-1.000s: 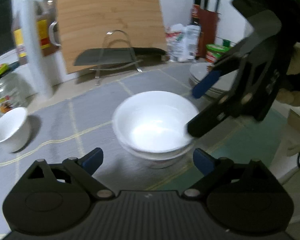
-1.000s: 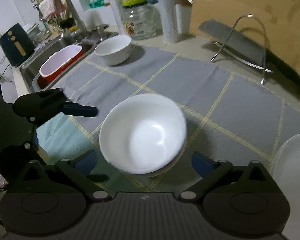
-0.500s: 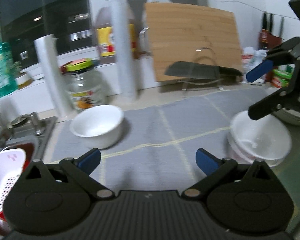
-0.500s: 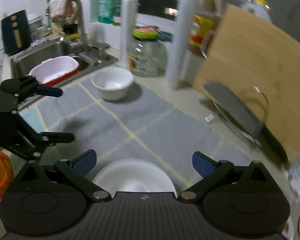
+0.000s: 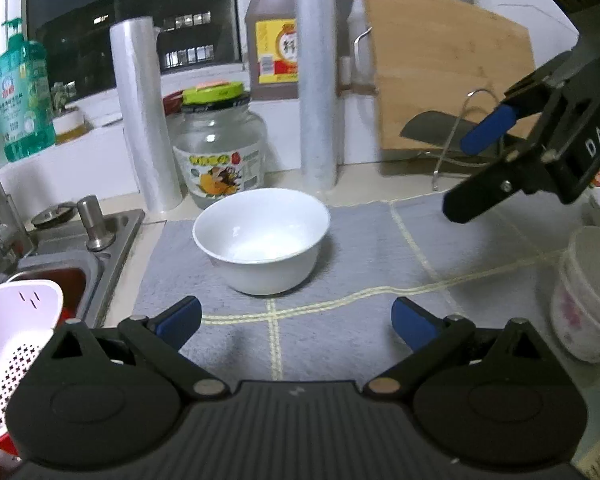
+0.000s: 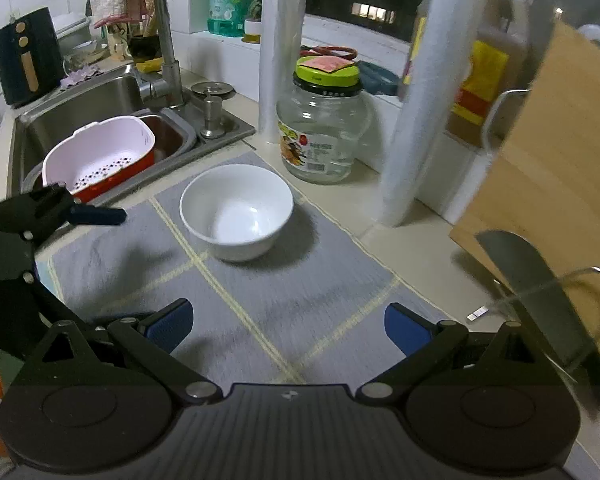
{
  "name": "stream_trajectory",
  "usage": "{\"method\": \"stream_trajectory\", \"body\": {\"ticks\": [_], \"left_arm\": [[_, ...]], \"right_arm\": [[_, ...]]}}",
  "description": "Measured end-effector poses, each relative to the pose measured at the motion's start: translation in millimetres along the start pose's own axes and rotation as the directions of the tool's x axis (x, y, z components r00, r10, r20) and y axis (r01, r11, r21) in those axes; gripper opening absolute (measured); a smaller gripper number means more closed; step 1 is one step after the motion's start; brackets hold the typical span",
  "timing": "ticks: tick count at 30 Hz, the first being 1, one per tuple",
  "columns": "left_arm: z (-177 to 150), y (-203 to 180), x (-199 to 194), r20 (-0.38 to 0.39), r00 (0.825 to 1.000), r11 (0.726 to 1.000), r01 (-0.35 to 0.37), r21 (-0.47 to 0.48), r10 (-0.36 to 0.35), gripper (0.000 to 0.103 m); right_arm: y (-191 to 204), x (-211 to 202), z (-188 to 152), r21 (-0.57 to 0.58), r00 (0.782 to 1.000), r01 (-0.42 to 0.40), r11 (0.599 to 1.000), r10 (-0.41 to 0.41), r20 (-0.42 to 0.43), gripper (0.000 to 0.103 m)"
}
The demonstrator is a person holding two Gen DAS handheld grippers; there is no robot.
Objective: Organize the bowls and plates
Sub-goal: 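Move the right tool to the last white bowl by the sink, then grip the rim of the white bowl with the right tool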
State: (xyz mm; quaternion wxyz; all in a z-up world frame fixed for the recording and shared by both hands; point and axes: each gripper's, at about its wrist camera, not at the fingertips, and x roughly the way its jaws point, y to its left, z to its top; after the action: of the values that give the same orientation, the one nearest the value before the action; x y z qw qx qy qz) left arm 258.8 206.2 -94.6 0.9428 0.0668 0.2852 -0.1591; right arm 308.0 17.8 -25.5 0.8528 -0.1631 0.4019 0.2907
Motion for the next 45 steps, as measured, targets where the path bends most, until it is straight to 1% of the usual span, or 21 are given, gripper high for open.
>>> {"method": "stream_trajectory", "body": {"ticks": [5,8,13,17,22,28,34,35,38,45], "left_arm": [[0.9,7.3,22.5,-0.02,0.999,1.0,-0.028,0.001,0.028,0.101],[3.3,11.1,32.6,-0.029,0.999,0.999,-0.04,-0.002,0.04,0.101],[6.4,15.3,46.1,-0.029,0.999,0.999,-0.042,-0.008,0.042,0.101],[8.5,16.4,54.2,-0.021,0.999,0.999,-0.046,-0.004,0.046,0.101],[9.6,17.2,59.0,-0.007,0.999,0.999,-0.035,-0.002,0.035,0.1],[11.8,16.7,62.7,0.0,1.0,1.0,-0.018,0.015,0.018,0.097],[15.2,18.0,65.9,0.012,1.0,1.0,-0.012,0.026,0.011,0.094],[15.7,18.5,67.0,0.012,1.0,1.0,-0.011,0.027,0.011,0.091],[17.0,18.7,68.6,0.013,1.0,0.999,-0.009,0.03,0.009,0.089],[18.3,19.7,69.1,0.016,1.0,0.999,-0.01,0.033,0.009,0.089]], "right_arm": [[-13.3,29.6,18.6,0.056,0.997,-0.077,0.995,0.077,0.002,0.103],[-21.1,44.7,28.6,0.094,0.99,-0.138,0.986,0.137,0.015,0.103],[-21.8,66.8,44.5,0.096,0.98,-0.201,0.975,0.199,0.03,0.103],[-18.6,83.5,56.2,0.095,0.968,-0.252,0.963,0.251,0.024,0.103],[-13.6,104.0,65.0,0.09,0.961,-0.275,0.957,0.277,-0.003,0.103],[-10.9,121.6,70.9,0.091,0.951,-0.306,0.948,0.309,-0.016,0.103],[-8.6,126.6,71.0,0.076,0.942,-0.331,0.94,0.334,-0.025,0.102],[-8.1,127.0,71.2,0.076,0.942,-0.333,0.94,0.336,-0.026,0.101],[-7.4,128.6,71.4,0.073,0.941,-0.336,0.939,0.338,-0.028,0.1],[-8.7,128.7,70.8,0.084,0.938,-0.343,0.936,0.346,-0.025,0.1]]}}
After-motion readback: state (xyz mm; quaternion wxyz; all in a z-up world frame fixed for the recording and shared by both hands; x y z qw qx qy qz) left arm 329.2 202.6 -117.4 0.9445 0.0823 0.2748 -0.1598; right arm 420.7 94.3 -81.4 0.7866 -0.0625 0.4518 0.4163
